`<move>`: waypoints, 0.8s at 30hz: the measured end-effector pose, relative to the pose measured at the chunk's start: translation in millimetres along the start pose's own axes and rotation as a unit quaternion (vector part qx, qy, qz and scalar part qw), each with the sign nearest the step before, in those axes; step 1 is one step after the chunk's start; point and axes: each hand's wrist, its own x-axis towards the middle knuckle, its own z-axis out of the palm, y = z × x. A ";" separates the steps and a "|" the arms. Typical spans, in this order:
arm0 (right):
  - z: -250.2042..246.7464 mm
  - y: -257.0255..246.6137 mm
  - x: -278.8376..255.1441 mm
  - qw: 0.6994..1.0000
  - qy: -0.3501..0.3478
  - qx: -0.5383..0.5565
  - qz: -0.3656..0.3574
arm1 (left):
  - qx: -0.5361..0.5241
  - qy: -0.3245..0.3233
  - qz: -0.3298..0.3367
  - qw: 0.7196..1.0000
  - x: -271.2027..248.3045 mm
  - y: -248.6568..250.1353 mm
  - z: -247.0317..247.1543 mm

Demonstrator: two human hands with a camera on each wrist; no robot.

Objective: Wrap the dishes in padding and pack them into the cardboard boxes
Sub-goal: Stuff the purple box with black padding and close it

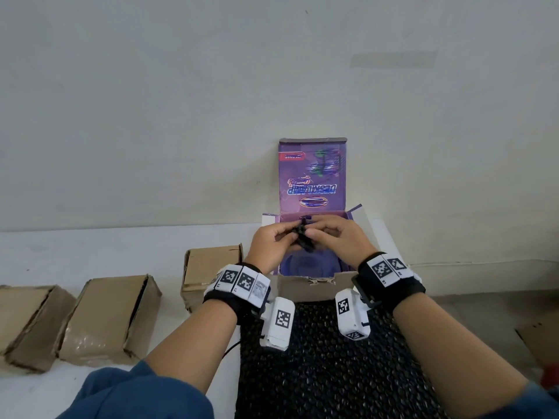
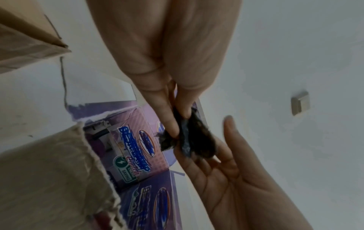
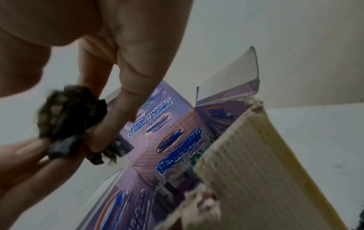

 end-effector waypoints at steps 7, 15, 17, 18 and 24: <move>-10.1 -0.1 11.0 0.996 -0.075 -0.038 0.005 | -0.036 -0.028 -0.008 0.999 6.8 -4.3 -2.1; -5.1 1.8 19.3 0.987 -0.073 -0.136 -0.045 | 0.153 0.060 0.093 0.982 19.9 -9.7 -4.9; -5.2 1.4 20.8 0.983 -0.057 -0.171 -0.042 | 0.297 0.104 0.118 0.942 25.9 -18.3 -11.3; -6.5 1.1 21.5 0.982 -0.036 -0.181 -0.033 | 0.353 0.101 0.101 0.925 28.2 -23.6 -13.7; -22.6 0.5 37.8 0.972 0.097 -0.213 -0.016 | 0.377 -0.001 0.022 0.926 24.9 -37.6 -17.1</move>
